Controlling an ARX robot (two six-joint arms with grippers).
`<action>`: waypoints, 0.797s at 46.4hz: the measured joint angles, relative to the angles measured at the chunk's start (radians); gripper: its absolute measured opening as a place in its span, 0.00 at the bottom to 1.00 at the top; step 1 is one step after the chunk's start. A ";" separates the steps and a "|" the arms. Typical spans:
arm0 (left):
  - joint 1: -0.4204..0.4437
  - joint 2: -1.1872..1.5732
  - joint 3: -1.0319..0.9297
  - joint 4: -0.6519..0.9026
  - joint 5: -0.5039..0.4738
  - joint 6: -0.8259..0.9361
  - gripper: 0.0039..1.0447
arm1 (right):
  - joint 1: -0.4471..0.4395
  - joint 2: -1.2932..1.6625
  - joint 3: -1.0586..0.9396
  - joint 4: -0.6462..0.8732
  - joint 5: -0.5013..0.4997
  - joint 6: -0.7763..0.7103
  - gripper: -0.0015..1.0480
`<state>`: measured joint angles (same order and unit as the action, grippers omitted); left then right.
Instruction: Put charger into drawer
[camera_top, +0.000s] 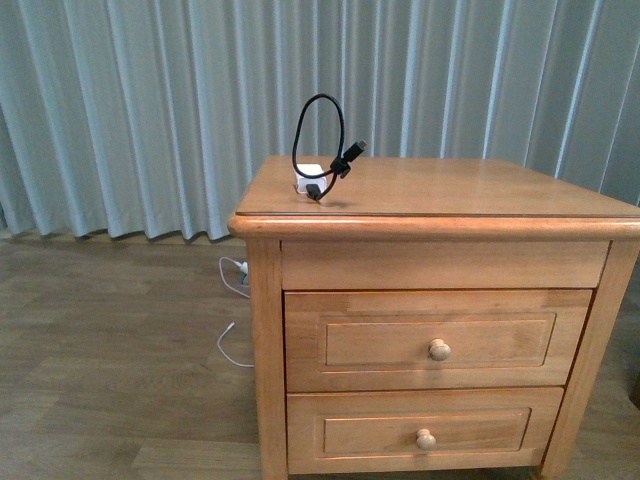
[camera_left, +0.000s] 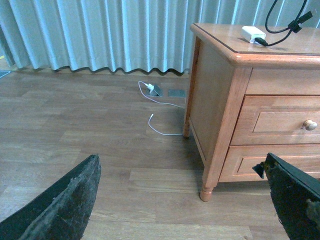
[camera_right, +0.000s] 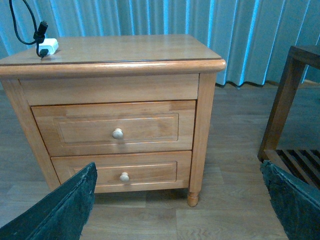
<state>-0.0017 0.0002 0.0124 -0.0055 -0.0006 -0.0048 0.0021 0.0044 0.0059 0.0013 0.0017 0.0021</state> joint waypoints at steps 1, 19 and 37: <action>0.000 0.000 0.000 0.000 0.000 0.000 0.95 | 0.000 0.000 0.000 0.000 0.000 0.000 0.92; 0.000 0.000 0.000 0.000 0.000 0.000 0.95 | 0.000 0.000 0.000 0.000 0.000 0.000 0.92; 0.000 0.000 0.000 0.000 0.000 0.000 0.95 | 0.000 0.000 0.000 0.000 0.000 0.000 0.92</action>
<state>-0.0017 0.0002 0.0124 -0.0055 -0.0006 -0.0048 0.0021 0.0044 0.0059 0.0013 0.0017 0.0017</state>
